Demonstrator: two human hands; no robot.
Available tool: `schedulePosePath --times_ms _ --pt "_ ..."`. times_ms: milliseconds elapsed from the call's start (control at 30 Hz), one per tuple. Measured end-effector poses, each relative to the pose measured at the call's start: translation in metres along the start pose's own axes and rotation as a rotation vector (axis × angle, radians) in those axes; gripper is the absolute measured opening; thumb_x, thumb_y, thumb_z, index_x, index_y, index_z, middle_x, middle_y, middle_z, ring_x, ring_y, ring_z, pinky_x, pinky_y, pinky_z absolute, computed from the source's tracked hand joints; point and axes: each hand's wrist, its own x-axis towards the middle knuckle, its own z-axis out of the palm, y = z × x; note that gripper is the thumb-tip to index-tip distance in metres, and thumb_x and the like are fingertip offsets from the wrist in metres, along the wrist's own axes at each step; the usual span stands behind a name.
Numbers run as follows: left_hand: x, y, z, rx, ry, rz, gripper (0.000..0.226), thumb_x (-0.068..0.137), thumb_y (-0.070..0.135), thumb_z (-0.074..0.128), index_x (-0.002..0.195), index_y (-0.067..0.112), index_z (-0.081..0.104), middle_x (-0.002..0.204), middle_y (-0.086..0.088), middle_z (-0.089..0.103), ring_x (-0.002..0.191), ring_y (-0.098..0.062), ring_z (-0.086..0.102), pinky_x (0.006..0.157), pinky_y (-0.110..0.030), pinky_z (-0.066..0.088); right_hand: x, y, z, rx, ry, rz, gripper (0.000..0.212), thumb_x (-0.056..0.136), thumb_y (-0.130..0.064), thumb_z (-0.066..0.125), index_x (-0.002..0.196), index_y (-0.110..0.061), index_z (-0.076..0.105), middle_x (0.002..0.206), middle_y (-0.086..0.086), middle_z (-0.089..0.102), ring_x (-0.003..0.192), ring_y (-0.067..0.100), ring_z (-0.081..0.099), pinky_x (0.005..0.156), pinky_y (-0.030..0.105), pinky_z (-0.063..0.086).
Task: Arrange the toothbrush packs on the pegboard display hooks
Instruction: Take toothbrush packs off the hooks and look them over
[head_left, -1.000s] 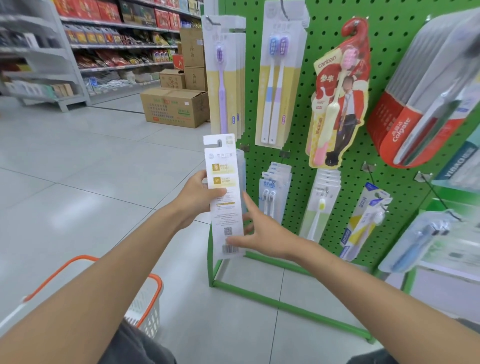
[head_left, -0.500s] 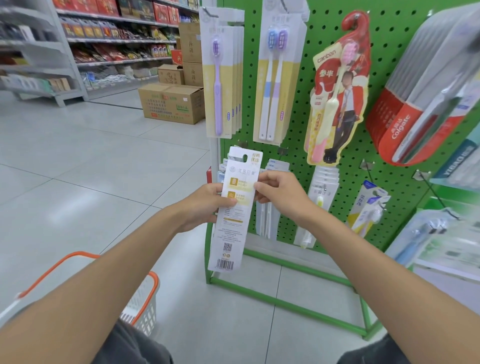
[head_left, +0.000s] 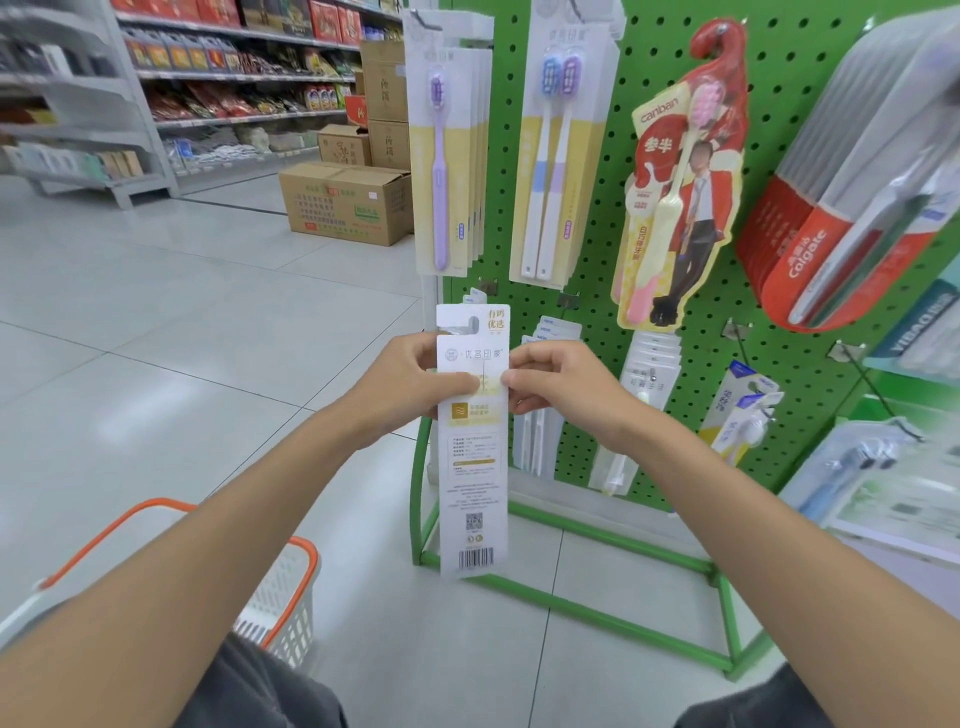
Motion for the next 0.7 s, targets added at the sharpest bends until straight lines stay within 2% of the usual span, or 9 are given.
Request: schedulePosePath --times_ms 167,367,700 --pt "-0.013 0.017 0.001 -0.003 0.018 0.110 0.026 0.085 -0.002 0.069 0.092 0.024 0.071 0.086 0.010 0.077 0.080 -0.010 0.074 0.062 -0.021 0.056 -0.011 -0.013 -0.006 0.109 -0.052 -0.035 0.010 0.092 -0.001 0.061 0.094 -0.003 0.070 0.085 0.013 0.071 0.067 0.014 0.066 0.074 0.026 0.058" --pt "-0.024 0.032 0.002 -0.046 0.024 0.207 0.028 0.081 -0.004 0.072 0.088 0.023 0.072 0.081 0.011 0.076 0.075 -0.010 0.074 0.060 -0.021 0.056 -0.020 -0.020 -0.013 0.253 -0.121 -0.063 0.014 0.090 -0.002 0.061 0.094 -0.007 0.074 0.089 0.014 0.073 0.070 0.017 0.067 0.070 0.024 0.056" --pt "-0.024 0.032 0.000 0.013 0.022 0.232 0.032 0.081 -0.005 0.072 0.085 0.027 0.071 0.079 0.016 0.075 0.074 -0.010 0.074 0.057 -0.020 0.056 -0.020 -0.015 -0.012 0.234 -0.129 -0.079 0.015 0.089 -0.003 0.063 0.097 -0.011 0.074 0.088 0.009 0.075 0.072 0.015 0.069 0.072 0.023 0.056"
